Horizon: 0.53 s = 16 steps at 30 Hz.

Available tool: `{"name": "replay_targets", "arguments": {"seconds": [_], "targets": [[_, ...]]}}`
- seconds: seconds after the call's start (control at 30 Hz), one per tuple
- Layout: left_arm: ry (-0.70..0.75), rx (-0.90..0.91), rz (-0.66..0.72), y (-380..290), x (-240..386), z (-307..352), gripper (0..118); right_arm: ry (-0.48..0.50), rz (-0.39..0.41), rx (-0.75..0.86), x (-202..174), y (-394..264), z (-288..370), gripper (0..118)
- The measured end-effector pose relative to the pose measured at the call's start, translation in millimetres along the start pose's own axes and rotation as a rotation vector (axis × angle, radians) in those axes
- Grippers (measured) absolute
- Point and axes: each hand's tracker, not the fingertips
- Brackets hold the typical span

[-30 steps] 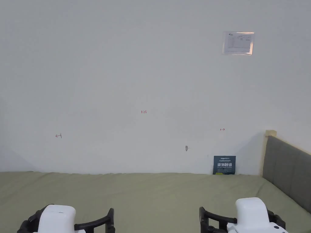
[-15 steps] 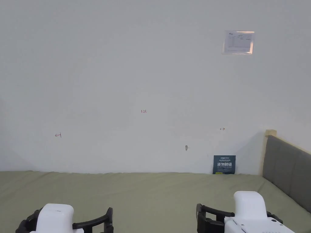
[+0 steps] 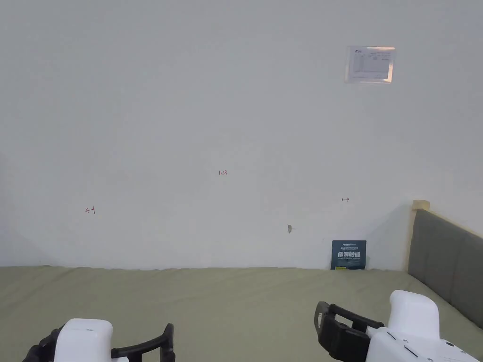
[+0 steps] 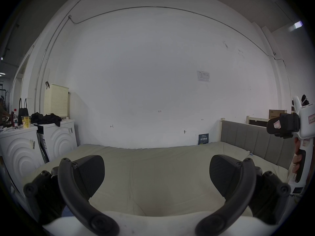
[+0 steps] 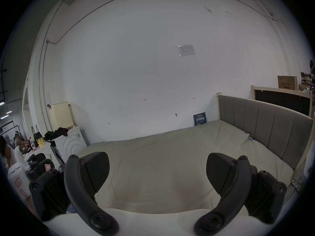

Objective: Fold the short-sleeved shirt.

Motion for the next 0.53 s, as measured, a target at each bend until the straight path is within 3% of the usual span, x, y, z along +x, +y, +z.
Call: {"name": "replay_targets", "arguments": {"seconds": [0.53], "targets": [[0.002,-0.008,-0.001,-1.6,2.4,0.5,118,0.003,-0.032,0.043,4.4,-0.1,7.9,114]]}}
